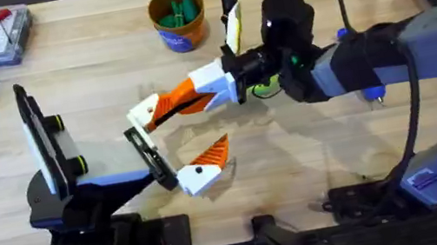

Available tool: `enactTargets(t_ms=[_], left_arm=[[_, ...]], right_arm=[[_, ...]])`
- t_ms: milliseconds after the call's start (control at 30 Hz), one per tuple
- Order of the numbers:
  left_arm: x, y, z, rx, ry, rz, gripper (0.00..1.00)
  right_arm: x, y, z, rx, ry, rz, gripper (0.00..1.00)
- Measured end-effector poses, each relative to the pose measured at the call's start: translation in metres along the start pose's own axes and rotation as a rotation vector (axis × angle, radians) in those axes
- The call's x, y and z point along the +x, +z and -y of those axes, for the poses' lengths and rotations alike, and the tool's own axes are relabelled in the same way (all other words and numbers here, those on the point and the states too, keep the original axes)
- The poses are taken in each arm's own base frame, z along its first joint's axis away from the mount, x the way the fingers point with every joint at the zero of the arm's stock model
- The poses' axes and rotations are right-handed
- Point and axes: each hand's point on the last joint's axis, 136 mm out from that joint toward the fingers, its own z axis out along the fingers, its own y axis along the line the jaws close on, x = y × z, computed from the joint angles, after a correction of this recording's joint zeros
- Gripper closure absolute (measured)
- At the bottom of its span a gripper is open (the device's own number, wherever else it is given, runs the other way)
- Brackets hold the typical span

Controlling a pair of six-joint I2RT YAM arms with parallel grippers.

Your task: Pick up the gripper from the table and insert it into the empty holder that is missing its gripper. Then pick up a screw, insert it into the mounting hole, and use the screwdriver to tighten it. Finally, clean up the table by picking up the vegetable and placing it into the bucket.

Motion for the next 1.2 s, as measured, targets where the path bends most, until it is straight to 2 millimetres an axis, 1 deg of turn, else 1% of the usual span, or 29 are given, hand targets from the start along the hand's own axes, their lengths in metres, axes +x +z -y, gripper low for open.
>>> enactTargets(t_ms=[833, 867, 900, 967, 1000, 1100, 1133, 1167, 1200], left_arm=[[0.000, 0.000, 0.004, 0.023, 0.011, -0.001, 0.014], [0.000, 0.000, 0.004, 0.023, 0.011, -0.001, 0.014], [0.000, 0.000, 0.004, 0.025, 0.012, -0.001, 0.014], [0.000, 0.000, 0.010, 0.061, 0.022, 0.000, 0.014], [-0.001, 0.000, 0.015, 0.086, 0.030, 0.001, 0.014], [0.000, -0.001, 0.024, 0.139, 0.040, 0.001, 0.014], [0.000, -0.001, 0.026, 0.150, 0.041, 0.001, 0.014], [0.000, -0.001, 0.028, 0.159, 0.043, 0.001, 0.014], [0.000, -0.002, 0.029, 0.165, 0.044, 0.001, 0.013]], right_arm=[[0.002, -0.001, 0.000, -0.002, -0.024, -0.014, 0.994], [0.002, -0.001, 0.000, -0.002, -0.024, -0.015, 0.979], [0.002, -0.001, 0.000, -0.002, -0.022, -0.016, 0.933], [0.004, 0.001, 0.001, 0.000, -0.016, -0.022, 0.768], [0.006, 0.003, 0.001, 0.001, -0.017, -0.029, 0.646], [0.011, 0.008, 0.001, 0.001, -0.019, -0.048, 0.186], [0.012, 0.008, 0.001, 0.001, -0.020, -0.051, 0.074], [0.012, 0.009, 0.001, 0.000, -0.023, -0.052, 0.025], [0.012, 0.009, 0.001, 0.000, -0.024, -0.052, 0.013]])
